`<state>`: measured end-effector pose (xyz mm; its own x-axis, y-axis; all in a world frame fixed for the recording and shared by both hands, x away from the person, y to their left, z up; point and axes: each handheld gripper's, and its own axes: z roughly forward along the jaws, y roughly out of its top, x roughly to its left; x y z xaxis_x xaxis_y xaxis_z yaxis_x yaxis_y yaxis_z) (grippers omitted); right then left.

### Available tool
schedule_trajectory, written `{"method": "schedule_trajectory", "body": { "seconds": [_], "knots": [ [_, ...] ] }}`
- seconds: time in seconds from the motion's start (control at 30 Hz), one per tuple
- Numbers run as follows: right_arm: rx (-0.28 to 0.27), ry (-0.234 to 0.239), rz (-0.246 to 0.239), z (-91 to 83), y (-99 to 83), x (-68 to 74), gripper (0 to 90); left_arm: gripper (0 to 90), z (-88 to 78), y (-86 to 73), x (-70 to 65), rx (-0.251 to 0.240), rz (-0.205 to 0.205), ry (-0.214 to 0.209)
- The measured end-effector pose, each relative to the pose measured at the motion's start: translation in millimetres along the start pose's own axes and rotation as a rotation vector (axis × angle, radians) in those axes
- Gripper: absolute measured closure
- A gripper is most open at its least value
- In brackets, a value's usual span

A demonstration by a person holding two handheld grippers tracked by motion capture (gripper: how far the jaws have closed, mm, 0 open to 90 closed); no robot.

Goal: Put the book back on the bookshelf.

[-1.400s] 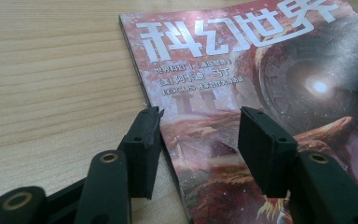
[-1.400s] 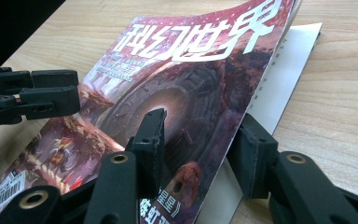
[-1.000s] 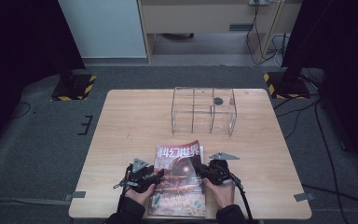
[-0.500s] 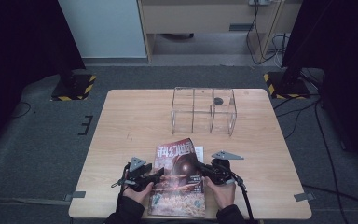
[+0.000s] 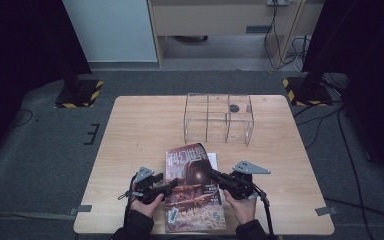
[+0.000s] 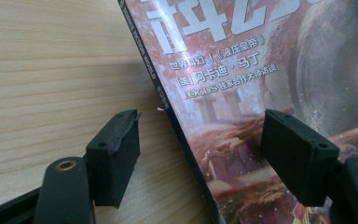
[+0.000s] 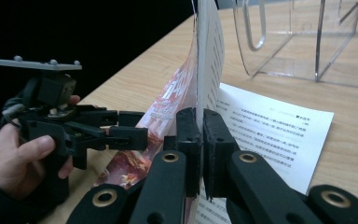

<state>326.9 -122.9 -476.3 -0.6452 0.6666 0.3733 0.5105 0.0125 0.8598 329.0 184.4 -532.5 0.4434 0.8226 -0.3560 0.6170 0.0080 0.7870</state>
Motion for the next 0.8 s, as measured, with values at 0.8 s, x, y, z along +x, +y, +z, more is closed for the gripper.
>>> {"method": "schedule_trajectory", "body": {
  "seconds": [0.8],
  "knots": [
    [0.014, 0.031, 0.032, 2.6, -4.8, -10.3, 87.1, 32.4, 9.1, 2.4, -3.9, 0.038, -0.039, -0.136]
  ]
}}
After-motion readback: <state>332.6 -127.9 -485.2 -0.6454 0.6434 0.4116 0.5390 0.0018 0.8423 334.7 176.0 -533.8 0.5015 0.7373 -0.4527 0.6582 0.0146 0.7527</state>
